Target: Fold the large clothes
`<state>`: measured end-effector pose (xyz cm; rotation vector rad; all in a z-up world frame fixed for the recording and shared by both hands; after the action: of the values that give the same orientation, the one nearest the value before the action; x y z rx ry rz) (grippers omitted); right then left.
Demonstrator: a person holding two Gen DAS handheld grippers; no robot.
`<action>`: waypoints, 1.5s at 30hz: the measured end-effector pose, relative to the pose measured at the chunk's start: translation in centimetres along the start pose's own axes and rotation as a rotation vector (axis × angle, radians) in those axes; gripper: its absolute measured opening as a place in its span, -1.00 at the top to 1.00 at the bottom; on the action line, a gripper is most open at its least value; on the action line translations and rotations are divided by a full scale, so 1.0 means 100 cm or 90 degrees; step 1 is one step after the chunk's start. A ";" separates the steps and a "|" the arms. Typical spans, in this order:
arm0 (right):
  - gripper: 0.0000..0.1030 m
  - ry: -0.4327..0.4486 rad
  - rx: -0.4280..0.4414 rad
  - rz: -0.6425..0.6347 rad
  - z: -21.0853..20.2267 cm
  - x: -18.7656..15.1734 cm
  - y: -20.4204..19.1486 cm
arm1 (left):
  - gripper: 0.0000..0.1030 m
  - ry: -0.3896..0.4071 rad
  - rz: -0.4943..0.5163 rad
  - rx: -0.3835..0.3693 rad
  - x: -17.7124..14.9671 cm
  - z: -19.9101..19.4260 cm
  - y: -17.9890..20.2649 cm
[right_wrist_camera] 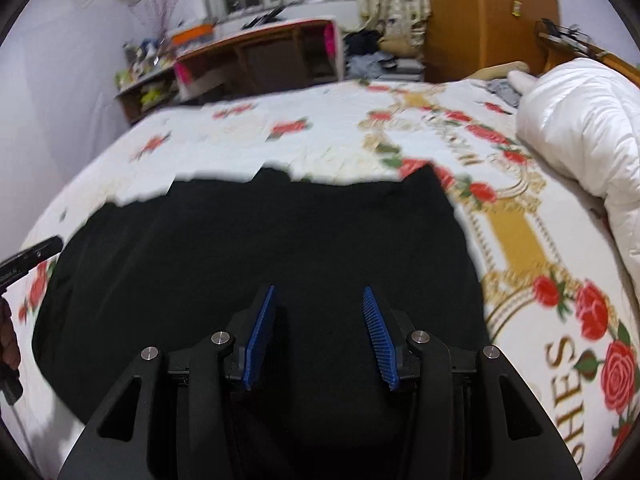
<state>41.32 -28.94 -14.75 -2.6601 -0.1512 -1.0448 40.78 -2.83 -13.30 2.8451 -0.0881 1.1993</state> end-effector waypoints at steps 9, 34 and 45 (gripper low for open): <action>-0.11 -0.055 -0.019 0.014 0.024 -0.005 0.023 | 0.38 -0.061 -0.005 0.024 -0.020 0.041 0.010; -0.12 0.008 -0.091 0.048 0.010 0.040 0.075 | 0.38 -0.028 0.002 0.137 0.020 0.052 -0.073; -0.11 -0.046 -0.097 0.049 0.084 0.050 0.102 | 0.38 -0.062 -0.020 0.170 0.032 0.128 -0.098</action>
<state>52.46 -36.18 -19.49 -2.8174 0.0180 -0.9717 52.84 5.90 -20.25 3.1200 0.1217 1.1442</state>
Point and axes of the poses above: each gripper's, at about its wrist camera, not at the fingertips, and z roughly the way its jaws point, y to its right, x to its top, the point moved 7 cm from there along z, roughly the way its jaws point, and after that the axes turned 10 degrees about x, right-handed, at the moved point
